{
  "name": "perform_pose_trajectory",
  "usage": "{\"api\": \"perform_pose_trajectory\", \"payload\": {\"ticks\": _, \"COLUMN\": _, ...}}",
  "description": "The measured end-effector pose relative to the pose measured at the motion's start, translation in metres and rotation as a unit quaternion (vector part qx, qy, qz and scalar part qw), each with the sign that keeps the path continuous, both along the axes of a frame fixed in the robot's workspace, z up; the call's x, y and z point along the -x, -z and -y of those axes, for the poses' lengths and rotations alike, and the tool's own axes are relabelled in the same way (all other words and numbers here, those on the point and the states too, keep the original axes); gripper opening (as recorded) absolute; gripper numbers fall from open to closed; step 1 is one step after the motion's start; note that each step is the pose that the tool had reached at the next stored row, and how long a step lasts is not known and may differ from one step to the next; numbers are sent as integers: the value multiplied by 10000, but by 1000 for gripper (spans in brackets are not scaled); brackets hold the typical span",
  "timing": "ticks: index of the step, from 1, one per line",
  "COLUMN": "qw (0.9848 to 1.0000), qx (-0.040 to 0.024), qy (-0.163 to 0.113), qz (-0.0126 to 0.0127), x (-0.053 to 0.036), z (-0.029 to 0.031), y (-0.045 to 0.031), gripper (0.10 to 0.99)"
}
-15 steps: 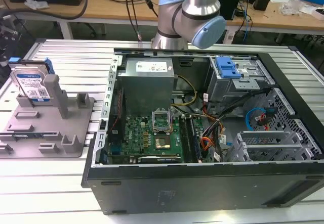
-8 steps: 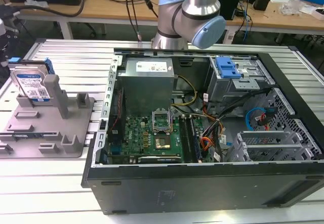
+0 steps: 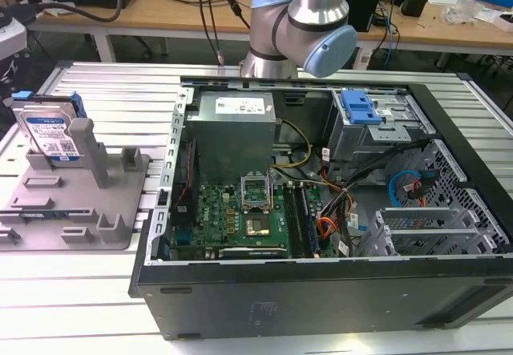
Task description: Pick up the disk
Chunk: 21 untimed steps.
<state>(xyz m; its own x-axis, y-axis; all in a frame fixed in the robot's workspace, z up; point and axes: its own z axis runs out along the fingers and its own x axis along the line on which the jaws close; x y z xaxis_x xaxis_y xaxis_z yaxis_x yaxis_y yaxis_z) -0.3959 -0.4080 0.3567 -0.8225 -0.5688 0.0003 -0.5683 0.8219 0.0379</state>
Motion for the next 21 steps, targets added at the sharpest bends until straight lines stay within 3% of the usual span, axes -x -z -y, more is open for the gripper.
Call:
{"api": "perform_pose_trajectory", "payload": {"ticks": 4, "qw": 9986, "qx": 0, "qy": -534, "qz": 0, "x": 0, "z": 0, "y": 6, "gripper": 106}}
{"api": "perform_pose_trajectory", "payload": {"ticks": 9, "qw": 9943, "qx": 0, "qy": -1066, "qz": 0, "x": 0, "z": 0, "y": 11, "gripper": 114}}
{"api": "perform_pose_trajectory", "payload": {"ticks": 10, "qw": 9918, "qx": 0, "qy": -1275, "qz": 0, "x": 0, "z": 0, "y": 12, "gripper": 235}}
{"api": "perform_pose_trajectory", "payload": {"ticks": 14, "qw": 9844, "qx": 0, "qy": -1760, "qz": 0, "x": 0, "z": 0, "y": 15, "gripper": 475}}
{"api": "perform_pose_trajectory", "payload": {"ticks": 19, "qw": 9748, "qx": 9, "qy": -2231, "qz": -1, "x": 0, "z": -1, "y": 19, "gripper": 541}}
{"api": "perform_pose_trajectory", "payload": {"ticks": 21, "qw": 9700, "qx": 14, "qy": -2429, "qz": 10, "x": 0, "z": -1, "y": 21, "gripper": 541}}
